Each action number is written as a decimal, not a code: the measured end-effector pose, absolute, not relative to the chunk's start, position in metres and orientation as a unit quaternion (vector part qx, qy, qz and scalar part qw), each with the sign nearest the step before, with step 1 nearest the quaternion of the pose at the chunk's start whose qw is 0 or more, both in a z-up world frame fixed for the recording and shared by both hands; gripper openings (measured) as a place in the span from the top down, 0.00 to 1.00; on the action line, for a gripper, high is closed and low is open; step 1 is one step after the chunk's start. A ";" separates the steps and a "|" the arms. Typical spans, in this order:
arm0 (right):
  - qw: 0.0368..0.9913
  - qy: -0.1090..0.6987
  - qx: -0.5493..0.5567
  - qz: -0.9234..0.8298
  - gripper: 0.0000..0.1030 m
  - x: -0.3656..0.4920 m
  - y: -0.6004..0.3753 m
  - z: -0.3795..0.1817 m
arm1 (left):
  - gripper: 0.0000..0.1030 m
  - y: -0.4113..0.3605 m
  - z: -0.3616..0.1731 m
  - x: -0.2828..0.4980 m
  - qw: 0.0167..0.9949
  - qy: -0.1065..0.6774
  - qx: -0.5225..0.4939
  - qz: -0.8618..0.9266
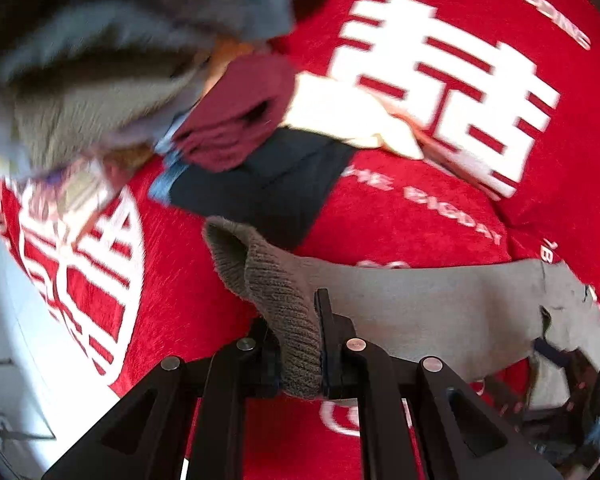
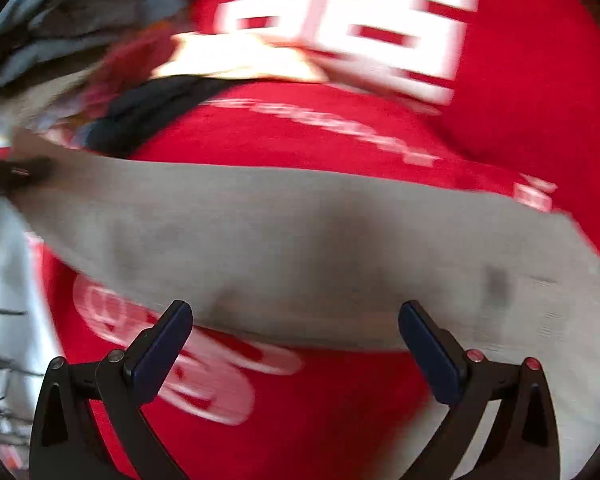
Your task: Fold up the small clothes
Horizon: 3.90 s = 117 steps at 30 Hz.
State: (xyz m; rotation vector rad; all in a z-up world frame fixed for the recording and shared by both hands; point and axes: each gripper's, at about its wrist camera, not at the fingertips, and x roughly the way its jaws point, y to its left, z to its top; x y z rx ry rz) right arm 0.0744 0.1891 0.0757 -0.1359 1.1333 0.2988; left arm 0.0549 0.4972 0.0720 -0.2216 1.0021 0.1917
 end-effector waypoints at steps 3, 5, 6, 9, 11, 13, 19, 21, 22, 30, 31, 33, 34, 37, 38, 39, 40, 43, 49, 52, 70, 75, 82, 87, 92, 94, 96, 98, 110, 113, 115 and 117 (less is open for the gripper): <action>0.844 0.528 -0.056 0.081 0.00 0.077 0.112 0.083 | 0.87 0.452 0.088 0.063 0.875 0.472 -0.081 0.067; 0.850 0.523 -0.048 0.046 0.00 0.083 0.070 0.084 | 0.87 0.415 0.096 0.074 0.876 0.475 -0.065 0.046; 0.853 0.520 -0.046 0.023 0.00 0.092 0.045 0.082 | 0.87 0.401 0.098 0.075 0.877 0.476 -0.061 0.039; 0.853 0.516 -0.034 -0.070 0.00 0.110 -0.034 0.067 | 0.87 0.343 0.112 0.084 0.878 0.477 -0.042 0.006; 0.839 0.528 0.024 -0.129 0.00 0.116 -0.093 0.051 | 0.87 0.302 0.123 0.086 0.880 0.473 -0.028 -0.019; 0.822 0.538 0.080 -0.169 0.00 0.117 -0.131 0.033 | 0.87 0.269 0.131 0.088 0.880 0.473 -0.017 -0.036; 0.851 0.519 0.082 -0.022 0.00 0.107 -0.112 0.050 | 0.87 0.162 0.150 0.090 0.872 0.481 0.018 -0.086; 0.861 0.500 0.084 -0.035 0.00 0.096 -0.124 0.066 | 0.87 0.133 0.154 0.088 0.870 0.482 0.027 -0.099; 0.860 0.501 0.075 -0.052 0.00 0.092 -0.132 0.069 | 0.87 0.120 0.156 0.087 0.869 0.482 0.030 -0.106; 0.864 0.481 0.019 -0.147 0.00 0.030 -0.217 0.089 | 0.87 -0.030 0.138 0.079 0.846 0.499 0.075 -0.171; 0.863 0.480 0.019 -0.155 0.00 0.022 -0.225 0.089 | 0.87 -0.054 0.128 0.080 0.841 0.507 0.083 -0.173; 0.861 0.481 0.026 -0.164 0.00 0.007 -0.235 0.088 | 0.87 -0.087 0.109 0.082 0.828 0.523 0.086 -0.180; 0.860 0.482 0.032 -0.167 0.00 -0.001 -0.238 0.087 | 0.87 -0.107 0.099 0.082 0.825 0.526 0.093 -0.184; 0.858 0.484 0.046 -0.165 0.00 -0.018 -0.257 0.082 | 0.87 -0.151 0.065 0.079 0.811 0.545 0.109 -0.182; 0.857 0.485 0.050 -0.164 0.00 -0.019 -0.259 0.078 | 0.87 -0.161 0.053 0.078 0.804 0.556 0.108 -0.180; 0.857 0.486 0.053 -0.164 0.00 -0.022 -0.259 0.074 | 0.87 -0.167 0.045 0.077 0.802 0.560 0.110 -0.177; 0.857 0.486 0.055 -0.163 0.00 -0.022 -0.268 0.072 | 0.87 -0.173 0.039 0.076 0.801 0.561 0.111 -0.174; 0.856 0.487 0.066 -0.159 0.00 -0.026 -0.274 0.066 | 0.87 -0.180 0.033 0.076 0.808 0.554 0.114 -0.166; 0.860 0.478 0.082 -0.158 0.00 -0.028 -0.271 0.070 | 0.87 -0.182 0.056 0.086 0.816 0.545 0.080 -0.178; 0.859 0.478 0.087 -0.159 0.00 -0.026 -0.274 0.069 | 0.87 -0.188 0.058 0.088 0.813 0.545 0.054 -0.199; 0.886 0.440 0.119 -0.081 0.00 -0.027 -0.261 0.096 | 0.10 -0.043 0.121 0.089 0.848 0.496 0.016 -0.187; 0.870 0.466 0.154 -0.041 0.25 0.014 -0.248 0.081 | 0.10 0.053 0.092 0.105 0.855 0.513 0.006 -0.074; 0.846 0.513 0.128 -0.067 0.87 0.051 -0.228 0.062 | 0.10 0.126 0.057 0.112 0.836 0.546 -0.054 -0.017; 0.856 0.496 0.109 -0.098 0.92 0.049 -0.234 0.070 | 0.10 0.122 0.048 0.112 0.834 0.551 -0.027 -0.020; 0.847 0.509 0.123 -0.093 0.78 0.054 -0.236 0.064 | 0.08 0.123 0.052 0.110 0.836 0.548 -0.014 -0.023; 0.852 0.491 0.156 -0.093 0.51 0.048 -0.248 0.080 | 0.08 0.127 0.066 0.107 0.845 0.534 -0.023 -0.026; 0.871 0.452 0.144 -0.127 0.37 0.028 -0.255 0.095 | 0.08 0.122 0.077 0.103 0.853 0.521 -0.008 -0.037; 0.878 0.446 0.122 -0.122 0.37 0.019 -0.244 0.100 | 0.08 0.108 0.083 0.099 0.857 0.512 0.012 -0.060; 0.860 0.502 0.062 -0.070 0.37 0.028 -0.206 0.061 | 0.00 0.109 0.042 0.121 0.841 0.536 0.014 -0.071; 0.856 0.501 0.058 -0.116 0.36 0.022 -0.214 0.077 | 0.00 0.131 0.054 0.115 0.847 0.530 0.003 -0.045; 0.866 0.485 0.079 -0.093 0.32 0.031 -0.207 0.089 | 0.00 0.130 0.063 0.114 0.851 0.522 -0.011 -0.056; 0.869 0.485 0.068 -0.071 0.27 0.054 -0.191 0.095 | 0.00 0.111 0.071 0.120 0.851 0.519 -0.014 -0.081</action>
